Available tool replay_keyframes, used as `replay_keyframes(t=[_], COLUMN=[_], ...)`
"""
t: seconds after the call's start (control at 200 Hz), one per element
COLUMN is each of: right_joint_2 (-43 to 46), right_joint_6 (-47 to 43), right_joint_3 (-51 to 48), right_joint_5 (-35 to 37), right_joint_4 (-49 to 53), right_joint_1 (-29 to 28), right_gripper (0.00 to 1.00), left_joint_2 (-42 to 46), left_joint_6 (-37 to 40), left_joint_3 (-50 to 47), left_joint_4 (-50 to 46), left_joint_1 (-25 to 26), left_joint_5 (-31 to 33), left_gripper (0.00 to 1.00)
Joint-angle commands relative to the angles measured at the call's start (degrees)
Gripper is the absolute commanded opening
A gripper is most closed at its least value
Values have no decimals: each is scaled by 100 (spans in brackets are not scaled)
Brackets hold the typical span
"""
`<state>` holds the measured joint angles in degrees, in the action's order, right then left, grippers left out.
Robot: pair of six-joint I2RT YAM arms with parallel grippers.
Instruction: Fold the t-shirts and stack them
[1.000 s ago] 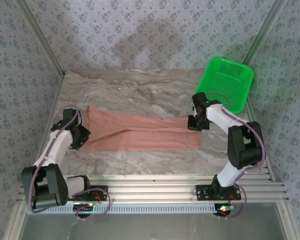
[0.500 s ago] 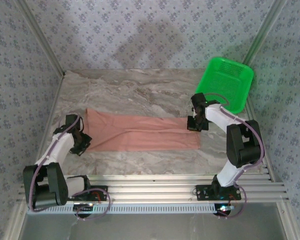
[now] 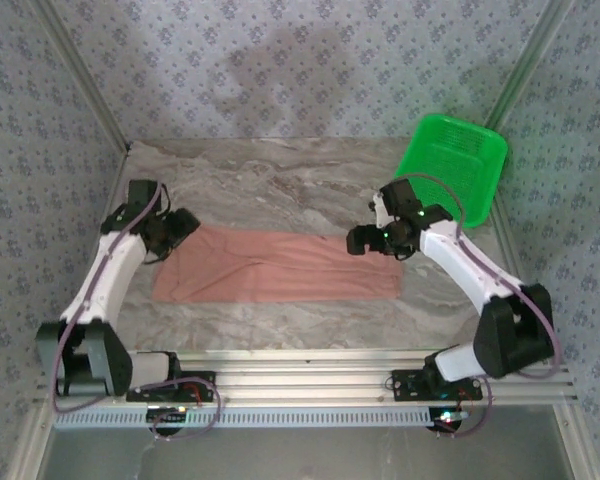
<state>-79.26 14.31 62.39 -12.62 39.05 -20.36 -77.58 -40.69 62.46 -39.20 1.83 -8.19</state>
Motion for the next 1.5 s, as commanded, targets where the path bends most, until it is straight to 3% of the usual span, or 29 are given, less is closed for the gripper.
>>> replay_keyframes(t=[0.0, 0.215, 0.545, 0.949, 1.074, 1.319, 1.494], right_joint_2=[76, 30, -21, -291, -339, -499, -702], right_joint_6=[-270, -349, -293, -313, -365, -401, -429], right_joint_3=[-27, 163, 212, 445, 518, 748, 921], right_joint_5=[-758, -1132, -1103, -1148, -1119, -1136, -1097], right_joint_4=[-554, -846, -879, -842, -828, -869, -854], right_joint_1=[-2, -129, -75, 76, 85, 150, 166], right_gripper=[96, 100, 100, 100, 100, 100, 100], left_joint_2=[-1097, -2547, -3136, -3086, -3040, -2697, -2194], left_joint_6=[1324, 2529, 3057, 3216, 3219, 3105, 2860], left_joint_3=[432, 1299, 1609, 1339, 1314, 995, 639], left_joint_4=[-115, -818, -1252, -1221, -1235, -1289, -1354], left_joint_1=[156, 416, 734, 802, 867, 1001, 1250], left_joint_5=[-1235, -1021, 38, 18, -34, -155, -138], left_gripper=[72, 62, 49, 42, 34, 7, 3])
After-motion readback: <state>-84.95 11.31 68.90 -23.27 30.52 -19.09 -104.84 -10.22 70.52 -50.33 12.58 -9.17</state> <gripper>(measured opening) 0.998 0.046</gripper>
